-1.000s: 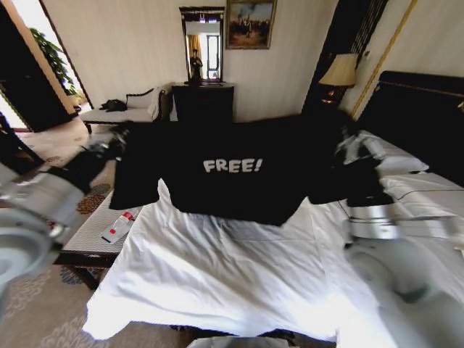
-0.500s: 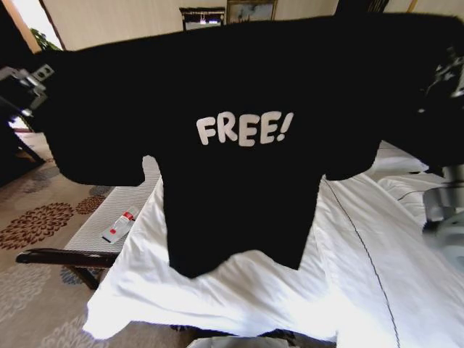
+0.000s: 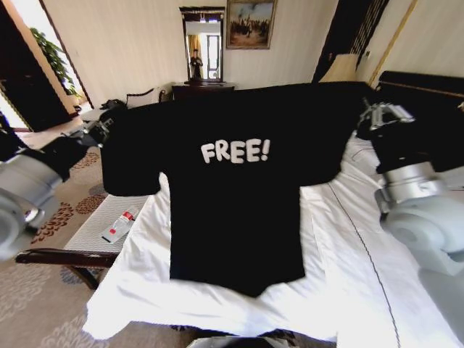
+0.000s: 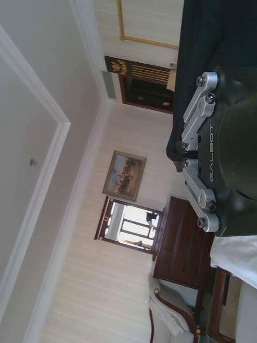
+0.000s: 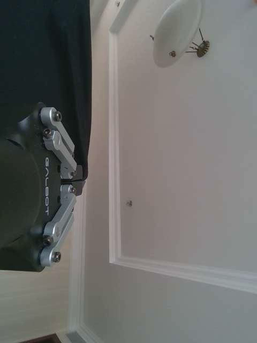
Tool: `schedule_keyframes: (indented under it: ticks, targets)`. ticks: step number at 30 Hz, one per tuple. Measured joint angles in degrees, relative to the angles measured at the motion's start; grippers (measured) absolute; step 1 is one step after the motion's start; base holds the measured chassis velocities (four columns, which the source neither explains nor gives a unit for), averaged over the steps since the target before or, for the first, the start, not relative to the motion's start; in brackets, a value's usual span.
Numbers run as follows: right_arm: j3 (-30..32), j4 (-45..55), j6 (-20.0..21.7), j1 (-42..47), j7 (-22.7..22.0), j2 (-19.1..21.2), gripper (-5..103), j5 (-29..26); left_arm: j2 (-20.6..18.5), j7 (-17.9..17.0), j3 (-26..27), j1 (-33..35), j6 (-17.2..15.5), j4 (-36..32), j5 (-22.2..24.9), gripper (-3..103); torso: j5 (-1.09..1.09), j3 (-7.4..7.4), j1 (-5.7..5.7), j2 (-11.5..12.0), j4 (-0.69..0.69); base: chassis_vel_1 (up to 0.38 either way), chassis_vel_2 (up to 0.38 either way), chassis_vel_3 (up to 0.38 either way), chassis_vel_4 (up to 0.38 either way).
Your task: Fold the clothes on the bed.
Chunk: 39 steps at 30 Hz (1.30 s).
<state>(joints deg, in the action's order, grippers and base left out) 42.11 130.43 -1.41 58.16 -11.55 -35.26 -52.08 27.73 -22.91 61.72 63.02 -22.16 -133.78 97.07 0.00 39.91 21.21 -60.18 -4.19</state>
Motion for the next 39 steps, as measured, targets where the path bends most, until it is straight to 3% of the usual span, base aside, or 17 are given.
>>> schedule_keyframes:
  ticks: [4, 9, 18, 21, 23, 24, 26, 27, 31, 37, 39]
  targets:
    - [-1.2, 0.3, 0.0, -2.4, 0.0, 0.9, 0, -0.9, -1.6, 0.3, 0.4, -2.1, 0.5, 1.1, 1.7, 1, -0.01, -0.01, -0.01, 0.0, 0.00, 0.000, 0.000, 0.000, 0.000]
    - [2.2, 3.5, -0.3, -2.0, 1.1, 2.6, 0, -3.0, -2.8, 0.5, 3.5, -2.4, 1.3, 0.1, 4.1, 1, 0.00, -0.02, -0.01, 0.0, -0.01, 0.000, 0.000, 0.000, 0.000]
    - [5.5, 9.4, -0.8, 7.1, 1.6, -1.7, 0, 0.3, 3.8, -1.3, 5.2, 4.1, 0.4, -7.7, 3.6, 1, -0.02, -0.02, -0.01, 0.0, 0.01, 0.000, 0.000, 0.000, 0.000]
    - [13.3, 12.6, -0.2, 17.4, 1.2, -4.2, 0, 1.2, 3.9, -2.0, 6.1, 5.2, -1.1, -9.4, 6.1, 1, 0.01, -0.02, -0.02, 0.0, 0.00, 0.000, 0.000, 0.000, 0.000]
    - [13.3, 12.6, -0.2, 17.4, 1.2, -4.2, 0, 1.2, 3.9, -2.0, 6.1, 5.2, -1.1, -9.4, 6.1, 1, 0.01, -0.02, -0.02, 0.0, 0.00, 0.000, 0.000, 0.000, 0.000]
    - [21.5, 12.8, 1.5, 23.8, 0.3, -5.6, 0, 0.3, 2.9, -2.1, 6.9, 4.6, -1.7, -9.5, 8.5, 1, 0.00, -0.02, -0.02, 0.0, -0.04, 0.000, 0.000, 0.000, 0.000]
    - [31.3, 12.8, 3.5, 29.1, 1.3, -6.2, 0, -3.4, 1.4, -2.8, 10.9, 3.9, -2.7, -9.8, 14.7, 1, 0.02, -0.03, -0.02, 0.0, -0.06, 0.000, 0.000, 0.000, 0.000]
    - [31.3, 12.8, 3.5, 29.1, 1.3, -6.2, 0, -3.4, 1.4, -2.8, 10.9, 3.9, -2.7, -9.8, 14.7, 1, 0.02, -0.03, -0.02, 0.0, -0.06, 0.000, 0.000, 0.000, 0.000]
    - [39.9, 13.1, 3.2, 30.8, 4.5, -4.3, 0, -4.5, -0.8, -3.9, 17.9, 3.1, -4.0, -9.7, 23.0, 1, 0.01, -0.03, -0.02, 0.0, 0.00, 0.000, 0.000, 0.000, 0.000]
    - [39.5, 13.1, 5.1, 28.8, 3.4, -3.8, 0, -4.9, -0.4, -4.1, 17.8, 2.7, -5.2, -9.6, 24.1, 1, -0.02, -0.03, -0.03, 0.0, 0.00, 0.000, 0.000, 0.000, 0.000]
    - [34.4, 13.1, 9.2, 27.7, -0.5, -5.6, 0, -3.5, 1.5, -4.0, 14.7, 3.7, -7.3, -9.6, 23.0, 1, -0.02, -0.02, -0.02, 0.0, 0.01, 0.000, 0.000, 0.000, 0.000]
